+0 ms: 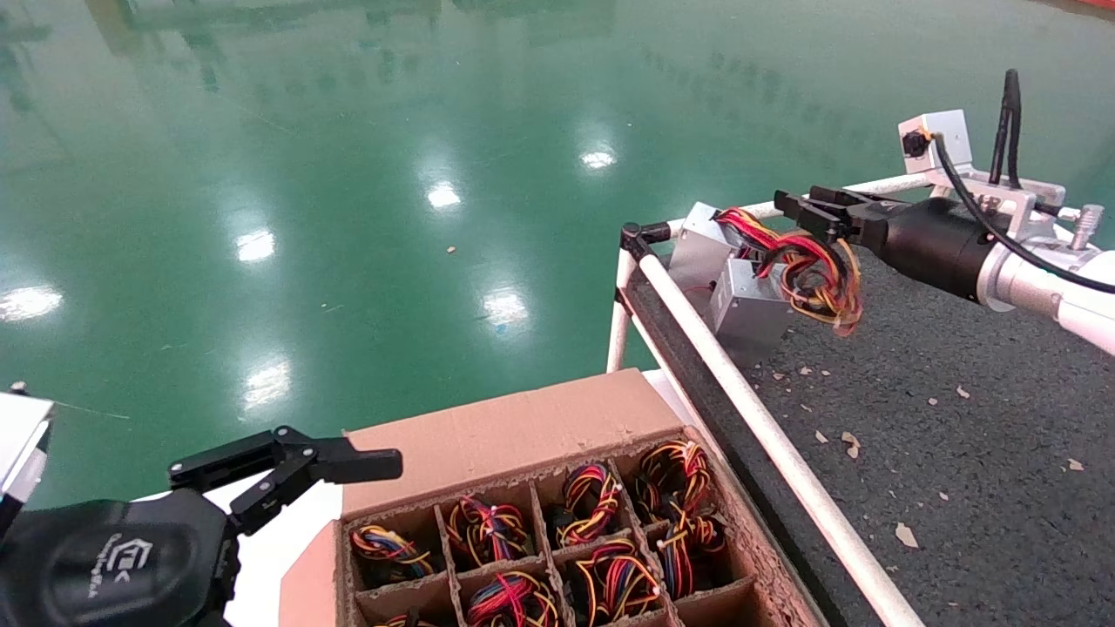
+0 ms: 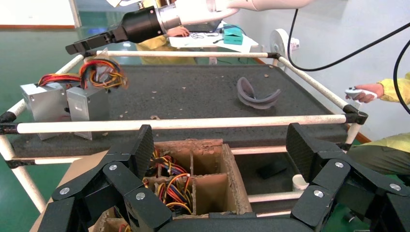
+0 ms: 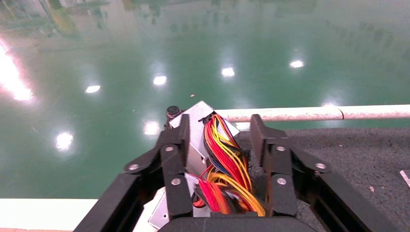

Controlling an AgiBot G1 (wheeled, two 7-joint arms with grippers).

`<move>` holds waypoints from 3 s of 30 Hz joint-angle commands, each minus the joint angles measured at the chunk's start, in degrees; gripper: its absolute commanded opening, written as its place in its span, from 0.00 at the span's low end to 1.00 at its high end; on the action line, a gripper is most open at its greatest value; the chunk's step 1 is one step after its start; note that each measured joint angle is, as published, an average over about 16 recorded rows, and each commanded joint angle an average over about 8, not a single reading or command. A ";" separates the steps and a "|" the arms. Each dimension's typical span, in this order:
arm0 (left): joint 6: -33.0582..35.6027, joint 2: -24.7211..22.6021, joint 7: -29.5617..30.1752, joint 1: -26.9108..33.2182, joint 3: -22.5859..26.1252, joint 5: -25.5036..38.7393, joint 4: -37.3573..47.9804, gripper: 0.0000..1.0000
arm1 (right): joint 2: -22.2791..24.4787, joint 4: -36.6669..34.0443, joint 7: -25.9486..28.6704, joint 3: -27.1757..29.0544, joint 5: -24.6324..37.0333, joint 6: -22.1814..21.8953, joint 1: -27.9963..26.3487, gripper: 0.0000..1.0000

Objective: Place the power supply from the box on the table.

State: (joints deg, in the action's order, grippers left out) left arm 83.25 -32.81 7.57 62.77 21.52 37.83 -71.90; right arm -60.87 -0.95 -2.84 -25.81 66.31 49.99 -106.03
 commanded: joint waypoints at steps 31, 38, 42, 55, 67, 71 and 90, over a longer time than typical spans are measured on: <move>-0.01 0.00 -0.01 0.00 0.01 -0.02 0.02 1.00 | 7.42 22.46 4.26 3.13 -7.53 10.85 12.40 1.00; -0.01 0.01 -0.01 0.00 0.01 -0.02 0.02 1.00 | 10.48 31.10 5.80 4.24 -10.33 14.98 17.72 1.00; -0.01 0.01 -0.01 0.00 0.01 -0.02 0.02 1.00 | 12.21 35.99 6.68 4.86 -11.92 17.31 20.73 1.00; -0.02 0.01 -0.01 0.00 0.01 -0.02 0.02 1.00 | 17.88 52.03 9.55 6.91 -17.14 24.96 30.60 1.00; -0.02 0.01 -0.01 0.00 0.02 -0.03 0.02 1.00 | 23.11 66.81 12.20 8.80 -21.94 32.02 39.70 1.00; -0.02 0.01 -0.01 0.00 0.02 -0.03 0.02 1.00 | 24.73 71.36 13.02 9.39 -23.42 34.19 42.51 1.00; -0.03 0.01 -0.02 -0.01 0.01 -0.04 0.04 1.00 | 26.13 75.29 13.68 9.96 -24.79 36.08 44.97 1.00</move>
State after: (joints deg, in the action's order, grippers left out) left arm 83.22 -32.80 7.56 62.76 21.53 37.79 -71.87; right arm -34.72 74.40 10.85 -15.84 41.50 86.09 -61.02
